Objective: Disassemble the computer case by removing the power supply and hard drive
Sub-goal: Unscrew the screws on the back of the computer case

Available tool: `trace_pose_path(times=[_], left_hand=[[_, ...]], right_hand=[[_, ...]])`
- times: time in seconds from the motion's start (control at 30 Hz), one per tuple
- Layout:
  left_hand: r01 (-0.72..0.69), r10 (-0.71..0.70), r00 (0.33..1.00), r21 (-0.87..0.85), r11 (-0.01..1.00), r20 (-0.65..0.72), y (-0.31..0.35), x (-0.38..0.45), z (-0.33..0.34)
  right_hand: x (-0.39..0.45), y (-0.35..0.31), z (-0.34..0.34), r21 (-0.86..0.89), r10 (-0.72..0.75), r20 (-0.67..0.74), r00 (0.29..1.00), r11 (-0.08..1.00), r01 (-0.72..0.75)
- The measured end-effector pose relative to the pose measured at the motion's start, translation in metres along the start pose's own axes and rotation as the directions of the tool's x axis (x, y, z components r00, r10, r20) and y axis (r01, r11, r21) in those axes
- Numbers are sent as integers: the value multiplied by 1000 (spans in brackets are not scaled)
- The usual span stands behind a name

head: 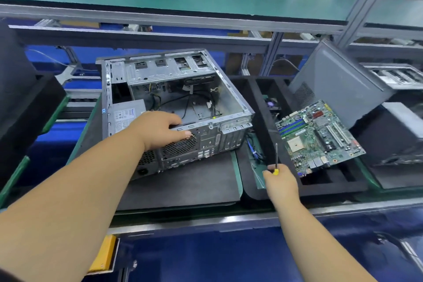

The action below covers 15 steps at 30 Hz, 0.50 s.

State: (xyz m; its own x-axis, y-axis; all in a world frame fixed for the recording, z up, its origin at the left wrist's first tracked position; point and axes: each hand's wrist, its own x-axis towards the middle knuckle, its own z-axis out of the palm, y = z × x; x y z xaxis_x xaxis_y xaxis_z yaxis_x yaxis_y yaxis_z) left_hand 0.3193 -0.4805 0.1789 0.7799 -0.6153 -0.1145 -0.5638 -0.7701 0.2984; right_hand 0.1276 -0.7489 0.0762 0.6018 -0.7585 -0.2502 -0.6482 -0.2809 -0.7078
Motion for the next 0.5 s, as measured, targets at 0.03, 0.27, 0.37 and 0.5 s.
trace_pose_path(times=[0.03, 0.27, 0.37, 0.5], left_hand=[[0, 0, 1000, -7, 1000, 8, 0, 0, 0], [7, -8, 1000, -50, 999, -6, -2, -1, 0], [20, -22, 999, -67, 998, -28, -3, -2, 0], [21, -24, 999, -67, 998, -39, -1, -5, -2]], right_hand=[[-4, 1, 3, 0, -10, 27, 1000, 1000, 10], [-34, -19, 31, -8, -101, 212, 972, 994, 105], [-48, -32, 43, 9, -114, 302, 946, 993, 117], [-66, -47, 56, 19, -148, 386, 911, 988, 152]])
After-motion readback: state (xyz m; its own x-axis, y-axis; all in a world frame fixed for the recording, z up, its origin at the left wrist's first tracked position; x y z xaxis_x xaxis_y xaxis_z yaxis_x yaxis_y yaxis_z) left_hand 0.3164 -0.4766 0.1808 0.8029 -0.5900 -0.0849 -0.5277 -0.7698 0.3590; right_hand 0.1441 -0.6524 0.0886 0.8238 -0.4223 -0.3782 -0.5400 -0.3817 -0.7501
